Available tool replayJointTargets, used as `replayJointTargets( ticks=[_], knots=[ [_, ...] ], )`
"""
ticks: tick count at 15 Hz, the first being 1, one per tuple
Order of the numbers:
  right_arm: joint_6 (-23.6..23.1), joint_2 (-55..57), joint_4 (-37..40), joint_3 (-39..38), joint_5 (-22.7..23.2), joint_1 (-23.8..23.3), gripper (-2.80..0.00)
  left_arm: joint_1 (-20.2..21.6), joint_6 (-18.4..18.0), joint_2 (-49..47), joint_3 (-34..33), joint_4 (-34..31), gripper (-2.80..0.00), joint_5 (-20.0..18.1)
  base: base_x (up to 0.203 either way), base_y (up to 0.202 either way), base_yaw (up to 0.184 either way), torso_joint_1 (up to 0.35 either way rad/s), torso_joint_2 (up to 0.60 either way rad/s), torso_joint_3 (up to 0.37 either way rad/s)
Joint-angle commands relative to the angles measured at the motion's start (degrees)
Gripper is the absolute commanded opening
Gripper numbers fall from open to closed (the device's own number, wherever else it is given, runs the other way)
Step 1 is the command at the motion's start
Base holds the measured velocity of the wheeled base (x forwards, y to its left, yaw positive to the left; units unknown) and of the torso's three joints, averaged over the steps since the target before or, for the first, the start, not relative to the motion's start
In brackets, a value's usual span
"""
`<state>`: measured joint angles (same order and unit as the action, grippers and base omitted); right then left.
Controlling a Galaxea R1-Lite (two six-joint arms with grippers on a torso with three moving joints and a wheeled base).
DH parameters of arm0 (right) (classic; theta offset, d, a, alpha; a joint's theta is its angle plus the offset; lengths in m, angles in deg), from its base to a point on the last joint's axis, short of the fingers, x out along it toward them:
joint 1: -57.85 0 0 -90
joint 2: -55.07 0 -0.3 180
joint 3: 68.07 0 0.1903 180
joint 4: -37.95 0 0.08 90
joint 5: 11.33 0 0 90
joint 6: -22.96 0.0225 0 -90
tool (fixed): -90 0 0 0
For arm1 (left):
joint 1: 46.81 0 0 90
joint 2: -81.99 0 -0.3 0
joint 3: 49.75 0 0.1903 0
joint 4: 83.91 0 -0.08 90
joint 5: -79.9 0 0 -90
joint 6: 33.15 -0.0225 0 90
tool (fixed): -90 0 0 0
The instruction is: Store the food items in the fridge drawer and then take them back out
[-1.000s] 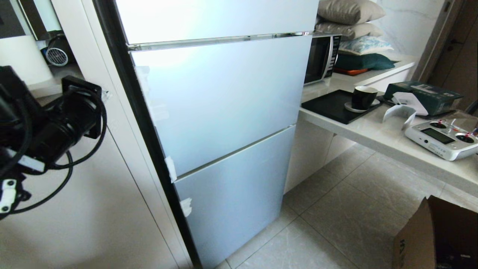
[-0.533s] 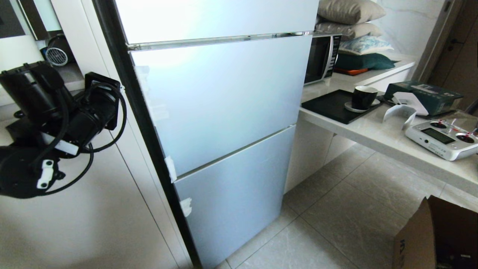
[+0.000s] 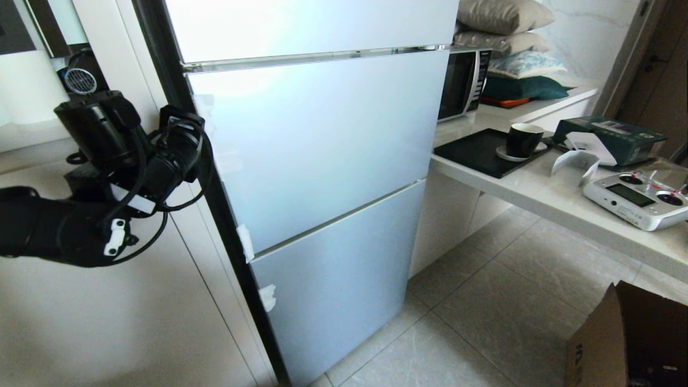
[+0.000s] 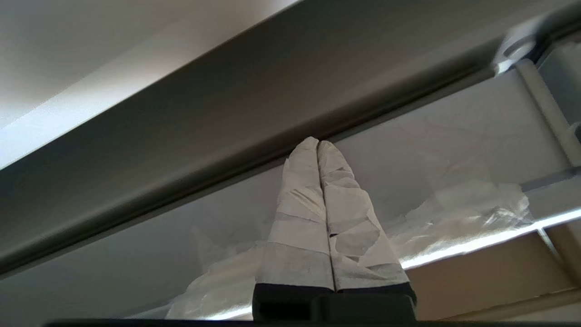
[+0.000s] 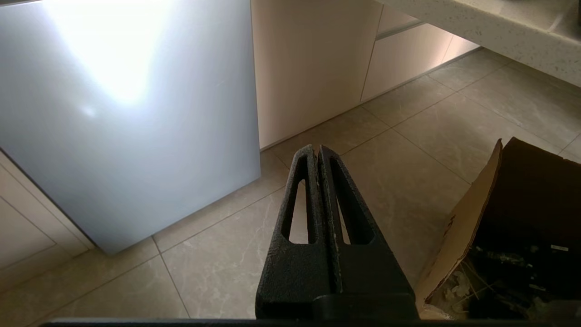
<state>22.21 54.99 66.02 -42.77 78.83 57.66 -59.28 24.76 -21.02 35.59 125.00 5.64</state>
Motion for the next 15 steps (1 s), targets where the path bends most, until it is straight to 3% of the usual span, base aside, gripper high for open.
replayJointTargets(
  ticks=[1,8,15],
  knots=[
    [0.04,0.07,-0.14,-0.08,0.02,0.01,-2.8,-1.25,0.18,-1.88,1.75,0.36,-2.8,0.37,0.0,0.0,0.0,0.0,0.0,0.0],
    [0.22,0.07,-0.22,-0.17,0.02,0.01,-2.8,-6.21,0.18,-1.17,1.11,0.31,-2.8,0.26,0.0,0.0,0.0,0.0,0.0,0.0],
    [0.22,0.07,-0.22,-0.17,0.02,0.01,-2.8,-11.36,0.21,5.22,-6.43,0.36,-2.8,1.94,0.0,0.0,0.0,0.0,0.0,0.0]
  ],
)
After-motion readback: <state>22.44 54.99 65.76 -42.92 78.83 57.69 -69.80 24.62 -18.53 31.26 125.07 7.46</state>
